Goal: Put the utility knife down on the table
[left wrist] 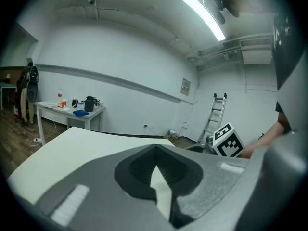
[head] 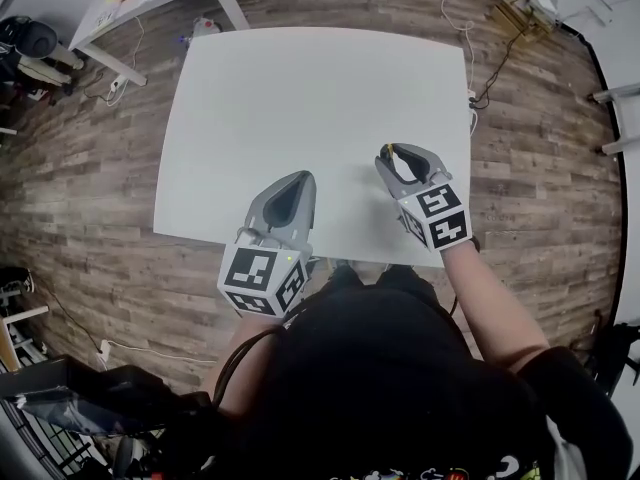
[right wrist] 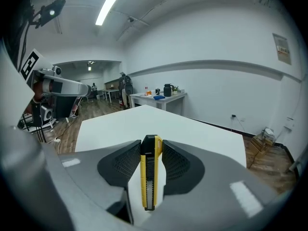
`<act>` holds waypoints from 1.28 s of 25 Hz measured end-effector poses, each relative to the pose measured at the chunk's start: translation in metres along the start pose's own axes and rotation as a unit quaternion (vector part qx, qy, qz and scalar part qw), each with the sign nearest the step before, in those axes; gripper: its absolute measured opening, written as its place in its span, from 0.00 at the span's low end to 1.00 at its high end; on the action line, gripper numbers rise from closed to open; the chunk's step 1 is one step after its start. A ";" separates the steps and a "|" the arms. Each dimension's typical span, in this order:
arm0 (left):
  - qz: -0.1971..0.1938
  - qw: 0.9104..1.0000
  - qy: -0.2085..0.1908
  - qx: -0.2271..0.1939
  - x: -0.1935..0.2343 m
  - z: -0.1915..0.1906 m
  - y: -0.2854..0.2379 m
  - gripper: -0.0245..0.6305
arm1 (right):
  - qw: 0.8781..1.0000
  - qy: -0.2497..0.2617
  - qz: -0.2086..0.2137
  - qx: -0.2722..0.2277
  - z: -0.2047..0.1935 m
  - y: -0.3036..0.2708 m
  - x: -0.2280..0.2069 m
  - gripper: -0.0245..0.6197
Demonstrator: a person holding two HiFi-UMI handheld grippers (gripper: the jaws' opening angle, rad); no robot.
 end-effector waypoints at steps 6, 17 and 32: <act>0.013 1.000 0.007 0.007 0.024 -0.003 0.002 0.04 | 0.999 0.019 0.026 0.013 0.005 -0.042 0.011 0.29; 0.013 0.999 0.029 0.024 0.041 -0.016 -0.005 0.04 | 0.989 0.085 0.092 0.079 0.001 -0.114 0.031 0.29; 0.004 0.999 0.041 0.022 0.042 -0.019 -0.002 0.04 | 0.958 0.175 0.148 0.170 -0.007 -0.148 0.057 0.29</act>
Point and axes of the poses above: the fingertips, and each gripper's own axes: y backward along the fingers, x to its left, z out of its top, the point moved 9 cm from there along y, backward along the fingers, and after that the axes turned 14 degrees about y, right-handed, at the moved point
